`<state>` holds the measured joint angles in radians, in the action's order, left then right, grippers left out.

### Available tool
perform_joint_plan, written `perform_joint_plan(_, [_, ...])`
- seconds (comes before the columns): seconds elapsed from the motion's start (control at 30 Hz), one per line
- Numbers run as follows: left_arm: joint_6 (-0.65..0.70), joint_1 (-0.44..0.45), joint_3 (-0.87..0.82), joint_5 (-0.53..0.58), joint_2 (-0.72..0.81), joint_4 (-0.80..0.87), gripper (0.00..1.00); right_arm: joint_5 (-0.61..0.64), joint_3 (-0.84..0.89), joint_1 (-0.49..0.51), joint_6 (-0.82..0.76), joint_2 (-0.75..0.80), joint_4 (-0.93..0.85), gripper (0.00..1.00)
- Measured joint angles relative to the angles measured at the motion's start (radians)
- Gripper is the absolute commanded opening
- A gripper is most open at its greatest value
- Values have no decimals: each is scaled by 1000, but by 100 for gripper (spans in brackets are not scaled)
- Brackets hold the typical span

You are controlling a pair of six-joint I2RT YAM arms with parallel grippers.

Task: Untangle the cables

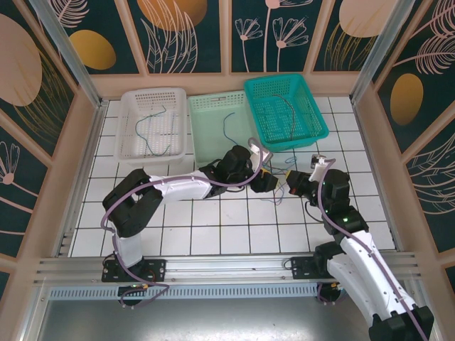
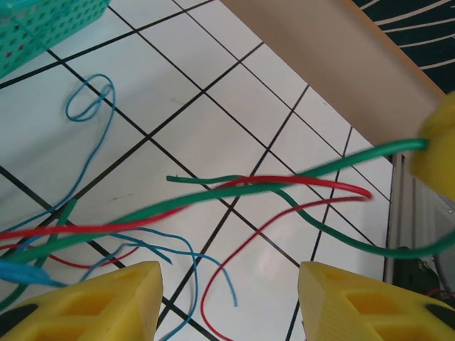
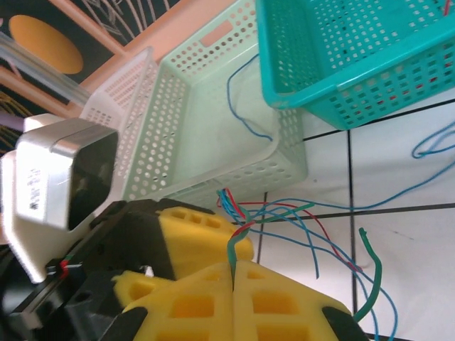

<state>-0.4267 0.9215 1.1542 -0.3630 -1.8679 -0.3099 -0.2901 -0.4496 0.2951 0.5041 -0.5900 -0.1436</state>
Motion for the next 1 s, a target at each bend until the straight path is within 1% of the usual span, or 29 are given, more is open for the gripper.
perform_joint_plan(0.23, [14,0,0,165,14,44,56,-50,0,-2,-8,-2,12,0])
perform_joint_plan(0.3, [27,0,0,196,24,56,57,-59,-2,-9,-8,-9,12,0])
perform_joint_plan(0.37, [33,0,0,200,30,59,56,-76,-8,-23,-5,-23,11,0])
perform_joint_plan(0.47, [28,0,-3,180,31,56,54,-107,-17,-54,11,-51,12,0])
perform_joint_plan(0.63, [6,0,-75,114,37,-36,55,-136,-29,-104,47,-68,12,0])
perform_joint_plan(0.83, [3,15,-101,27,37,-68,57,-161,-29,-112,98,-66,27,0])
perform_joint_plan(1.0, [2,53,-101,-8,34,-117,58,-161,-29,-112,132,-32,48,0])
